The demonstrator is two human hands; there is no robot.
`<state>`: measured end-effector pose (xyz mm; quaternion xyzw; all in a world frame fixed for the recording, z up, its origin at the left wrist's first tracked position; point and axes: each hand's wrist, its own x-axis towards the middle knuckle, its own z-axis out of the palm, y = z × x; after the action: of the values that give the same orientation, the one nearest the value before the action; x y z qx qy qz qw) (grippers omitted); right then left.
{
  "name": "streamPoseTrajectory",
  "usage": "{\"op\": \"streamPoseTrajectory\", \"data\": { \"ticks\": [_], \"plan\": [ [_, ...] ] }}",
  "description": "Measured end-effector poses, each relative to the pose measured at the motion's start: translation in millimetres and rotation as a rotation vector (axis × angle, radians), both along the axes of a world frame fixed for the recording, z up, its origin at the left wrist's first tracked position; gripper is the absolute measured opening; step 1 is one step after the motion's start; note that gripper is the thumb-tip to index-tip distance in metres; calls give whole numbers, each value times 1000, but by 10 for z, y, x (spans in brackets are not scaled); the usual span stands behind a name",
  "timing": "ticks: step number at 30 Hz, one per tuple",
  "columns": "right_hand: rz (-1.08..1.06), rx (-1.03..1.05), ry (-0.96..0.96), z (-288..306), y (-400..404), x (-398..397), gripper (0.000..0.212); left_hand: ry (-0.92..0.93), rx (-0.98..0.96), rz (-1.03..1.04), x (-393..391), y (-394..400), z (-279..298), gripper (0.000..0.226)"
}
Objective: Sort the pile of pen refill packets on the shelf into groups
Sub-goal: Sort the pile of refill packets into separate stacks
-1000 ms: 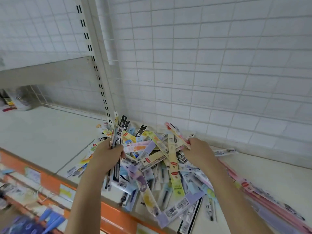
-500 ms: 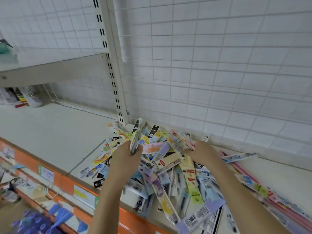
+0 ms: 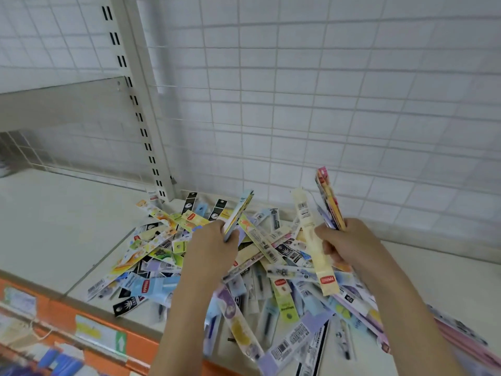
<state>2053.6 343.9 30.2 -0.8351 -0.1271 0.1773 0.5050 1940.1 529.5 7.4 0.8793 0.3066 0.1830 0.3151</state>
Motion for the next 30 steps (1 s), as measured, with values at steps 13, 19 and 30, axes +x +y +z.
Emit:
{"op": "streamPoseTrajectory", "data": {
  "ticks": [13,19,30],
  "plan": [
    [-60,116,-85,234,-338,-53,26,193,36,75,467,119,-12,37],
    [-84,96,-84,87,-435,13,13,321,107,28,730,-63,-54,54],
    [-54,7,-118,-69,-479,12,23,427,-86,-4,737,-117,54,17]
  ]
}}
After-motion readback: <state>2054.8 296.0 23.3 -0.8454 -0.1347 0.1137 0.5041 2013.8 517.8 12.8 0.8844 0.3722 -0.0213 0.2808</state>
